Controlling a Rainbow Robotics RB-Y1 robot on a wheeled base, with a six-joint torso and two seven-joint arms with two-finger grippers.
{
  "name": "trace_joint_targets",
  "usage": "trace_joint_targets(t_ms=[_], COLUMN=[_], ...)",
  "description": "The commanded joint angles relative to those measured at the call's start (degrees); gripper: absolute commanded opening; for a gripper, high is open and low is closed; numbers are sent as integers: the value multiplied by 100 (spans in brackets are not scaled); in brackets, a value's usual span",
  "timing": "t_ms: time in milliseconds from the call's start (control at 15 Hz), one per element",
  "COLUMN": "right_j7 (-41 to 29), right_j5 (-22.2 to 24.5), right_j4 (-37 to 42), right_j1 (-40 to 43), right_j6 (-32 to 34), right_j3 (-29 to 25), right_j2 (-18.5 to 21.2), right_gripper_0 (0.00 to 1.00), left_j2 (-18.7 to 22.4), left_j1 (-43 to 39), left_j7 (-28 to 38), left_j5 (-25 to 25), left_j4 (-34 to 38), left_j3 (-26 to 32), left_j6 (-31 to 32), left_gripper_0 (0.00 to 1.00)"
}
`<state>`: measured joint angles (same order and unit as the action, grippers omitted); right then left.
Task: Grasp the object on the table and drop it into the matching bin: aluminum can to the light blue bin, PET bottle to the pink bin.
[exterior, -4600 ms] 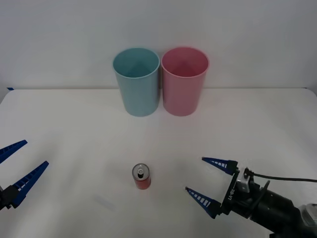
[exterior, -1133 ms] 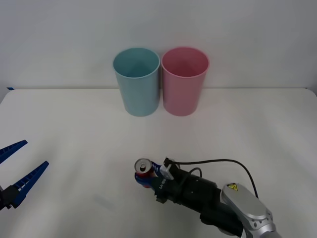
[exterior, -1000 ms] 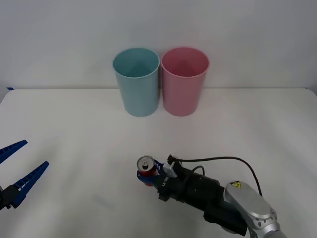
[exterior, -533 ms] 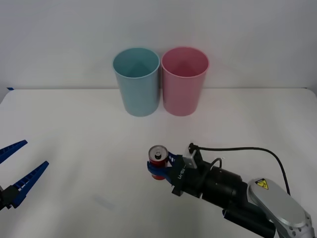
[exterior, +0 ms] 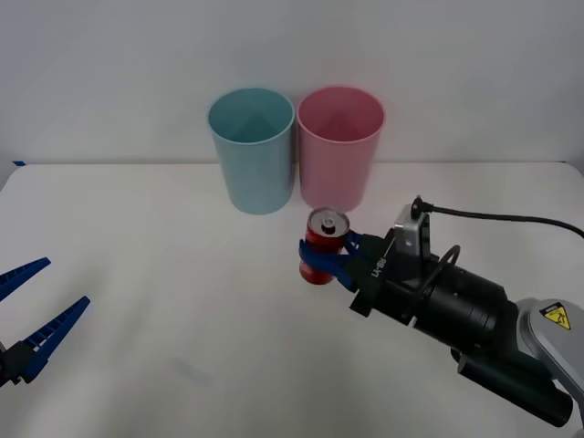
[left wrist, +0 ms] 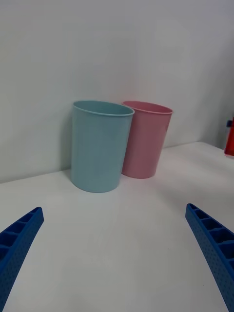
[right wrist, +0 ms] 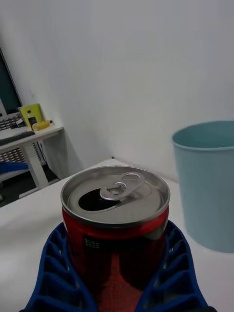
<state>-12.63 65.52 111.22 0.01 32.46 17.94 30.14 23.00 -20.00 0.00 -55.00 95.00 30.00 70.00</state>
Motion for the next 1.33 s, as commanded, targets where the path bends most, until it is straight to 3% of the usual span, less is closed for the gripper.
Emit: trace_joint_targets(t_ms=[67,467,667,1067,1333], right_j7=[-582,-1426,-1461,-1488,-1452], right_j5=[-66,-92,-83,260,514], right_j4=[453,541,119,-1348,-2825], right_j1=[-141,-967,-1556,-3059,-4140], right_j6=[-618,-1383,-1427,-1391,-1391], right_j3=[-27,-27,-27,148,403], right_j2=[264,546,528,141,-386], right_gripper_0=[0,0,0,0,0], left_j2=[0,0,0,0,0], left_j1=[0,0,0,0,0], left_j7=[0,0,0,0,0], left_j5=[0,0,0,0,0], left_j4=[0,0,0,0,0], left_j3=[0,0,0,0,0], left_j6=[0,0,0,0,0], left_gripper_0=[100,100,100,100,100])
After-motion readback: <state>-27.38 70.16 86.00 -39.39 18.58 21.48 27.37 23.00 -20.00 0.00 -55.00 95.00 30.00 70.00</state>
